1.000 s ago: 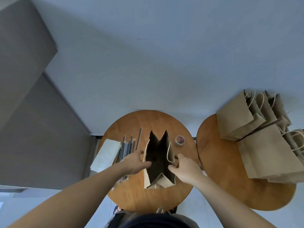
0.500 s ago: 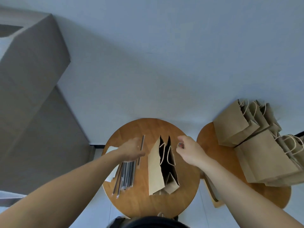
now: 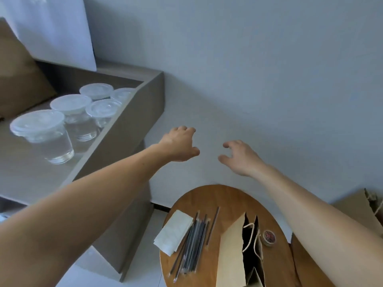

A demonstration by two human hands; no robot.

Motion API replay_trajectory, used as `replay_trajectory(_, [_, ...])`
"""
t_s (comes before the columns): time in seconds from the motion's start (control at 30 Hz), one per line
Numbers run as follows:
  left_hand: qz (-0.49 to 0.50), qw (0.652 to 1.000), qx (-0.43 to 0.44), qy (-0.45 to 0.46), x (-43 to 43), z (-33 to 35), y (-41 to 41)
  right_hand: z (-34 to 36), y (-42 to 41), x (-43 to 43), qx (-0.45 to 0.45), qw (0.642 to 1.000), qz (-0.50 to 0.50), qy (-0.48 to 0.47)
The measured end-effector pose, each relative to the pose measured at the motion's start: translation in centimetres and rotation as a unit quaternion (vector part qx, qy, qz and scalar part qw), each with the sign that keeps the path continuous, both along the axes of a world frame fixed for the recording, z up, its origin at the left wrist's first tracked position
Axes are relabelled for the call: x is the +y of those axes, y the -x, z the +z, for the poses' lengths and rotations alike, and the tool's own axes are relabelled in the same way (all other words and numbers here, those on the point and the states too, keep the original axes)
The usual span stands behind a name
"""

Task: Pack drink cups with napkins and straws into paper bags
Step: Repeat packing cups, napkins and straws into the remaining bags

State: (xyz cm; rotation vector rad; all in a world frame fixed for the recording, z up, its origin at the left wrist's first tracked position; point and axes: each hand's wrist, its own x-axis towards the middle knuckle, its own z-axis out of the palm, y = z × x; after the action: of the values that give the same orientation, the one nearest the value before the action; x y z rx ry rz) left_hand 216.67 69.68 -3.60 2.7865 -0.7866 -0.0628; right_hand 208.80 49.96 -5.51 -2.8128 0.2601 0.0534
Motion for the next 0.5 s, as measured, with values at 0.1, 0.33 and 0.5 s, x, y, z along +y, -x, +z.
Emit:
replay_trajectory(0.1, [0.028,0.999,-0.041,0.022,2.2,3.9,-0.5,4.2,-3.1,2.3,-0.052,0.998,0.037,0.015])
replay_trajectory(0.33, [0.161,0.981,-0.102,0.038,12.7,10.4,-1.3,11.3,-8.0,9.9,-0.111,0.98,0.16,0.041])
replay_trajectory(0.5, [0.267,0.958,-0.097,0.034,22.0,10.9,-0.1,12.7,-9.9,18.0,-0.115,0.962,0.248,0.032])
